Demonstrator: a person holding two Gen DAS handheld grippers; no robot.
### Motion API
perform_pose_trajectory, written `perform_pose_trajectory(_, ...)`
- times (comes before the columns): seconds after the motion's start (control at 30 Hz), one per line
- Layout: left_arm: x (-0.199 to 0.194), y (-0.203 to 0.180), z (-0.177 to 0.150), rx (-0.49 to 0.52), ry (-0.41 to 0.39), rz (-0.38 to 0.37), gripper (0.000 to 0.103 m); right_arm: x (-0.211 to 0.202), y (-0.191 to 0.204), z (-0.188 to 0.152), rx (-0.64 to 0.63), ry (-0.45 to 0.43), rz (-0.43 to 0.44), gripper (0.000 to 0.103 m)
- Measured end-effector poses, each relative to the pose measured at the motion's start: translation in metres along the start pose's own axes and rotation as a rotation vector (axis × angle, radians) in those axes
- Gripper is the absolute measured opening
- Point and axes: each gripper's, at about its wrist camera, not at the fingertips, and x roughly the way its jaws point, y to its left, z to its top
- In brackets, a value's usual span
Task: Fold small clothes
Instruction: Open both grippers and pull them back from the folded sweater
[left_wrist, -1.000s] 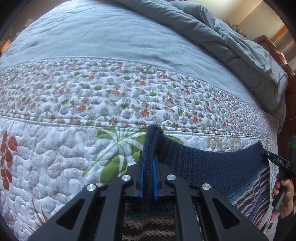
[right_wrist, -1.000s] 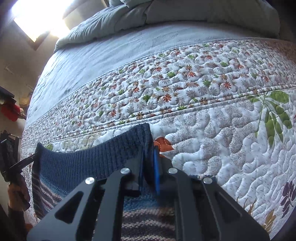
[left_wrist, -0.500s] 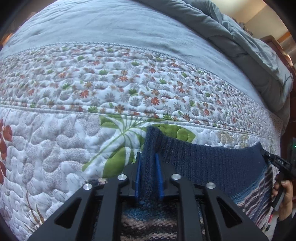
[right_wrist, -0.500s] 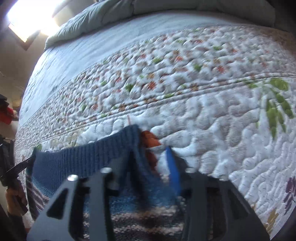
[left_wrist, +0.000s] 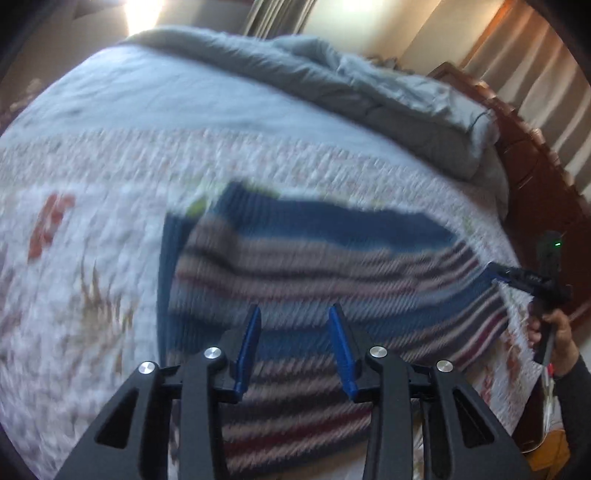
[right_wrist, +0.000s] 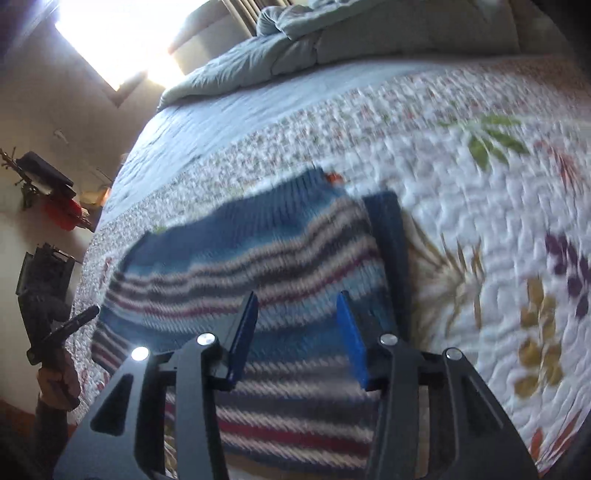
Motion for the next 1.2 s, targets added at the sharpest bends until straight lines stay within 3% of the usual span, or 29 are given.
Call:
perform_pose_trajectory(0.07, 0.011, 0.013, -0.020, -0.037, 0.048, 0.032, 0.037, 0.010, -0.016, -0.013, 0.033, 0.022, -0.018, 0.038)
perform_pose_trajectory(0.13, 0.015, 0.025, -0.031, -0.082, 0.032, 0.014, 0.037, 0.017, -0.030, -0.017, 0.050, 0.006, -0.037, 0.023)
perform_pose_trajectory(0.17, 0.016, 0.028, -0.034, -0.107, 0.022, 0.000, 0.037, 0.016, -0.034, -0.016, 0.074, 0.006, -0.025, 0.022)
perform_pose_trajectory(0.27, 0.010, 0.033, -0.035, -0.155, -0.008, -0.016, 0.035, 0.001, -0.033, -0.017, 0.114, -0.022, -0.003, 0.025)
perform_pose_trajectory(0.33, 0.001, 0.029, -0.039, -0.162, -0.032, -0.003, 0.039, -0.022, -0.019, -0.025, 0.079, -0.083, -0.004, 0.035)
perform_pose_trajectory(0.43, -0.013, 0.015, -0.049, -0.128, -0.094, 0.093, 0.046, -0.035, -0.010, -0.044, 0.038, -0.108, -0.043, 0.036)
perform_pose_trajectory(0.5, -0.023, 0.000, -0.058, -0.092, -0.135, 0.203, 0.046, -0.029, -0.015, -0.058, 0.048, -0.086, -0.081, 0.034)
perform_pose_trajectory(0.57, -0.032, -0.010, -0.062, -0.098, -0.167, 0.210, 0.046, -0.013, -0.023, -0.066, 0.059, -0.051, -0.119, 0.033)
perform_pose_trajectory(0.7, -0.052, -0.033, -0.064, -0.050, -0.234, 0.222, 0.051, -0.016, -0.019, -0.066, 0.079, -0.069, -0.148, 0.034)
perform_pose_trajectory(0.8, -0.059, -0.044, -0.064, 0.016, -0.266, 0.263, 0.054, -0.028, 0.008, -0.073, 0.024, -0.101, -0.172, 0.041)
perform_pose_trajectory(0.97, -0.067, -0.044, -0.066, 0.030, -0.272, 0.264, 0.056, -0.022, 0.083, -0.105, -0.117, -0.111, -0.119, 0.049)
perform_pose_trajectory(1.07, -0.073, -0.042, -0.067, 0.050, -0.281, 0.297, 0.063, -0.002, 0.140, -0.126, -0.214, -0.091, -0.076, 0.060)
perform_pose_trajectory(1.2, -0.085, -0.031, -0.069, 0.018, -0.296, 0.303, 0.079, 0.018, 0.213, -0.147, -0.372, -0.094, -0.059, 0.086)
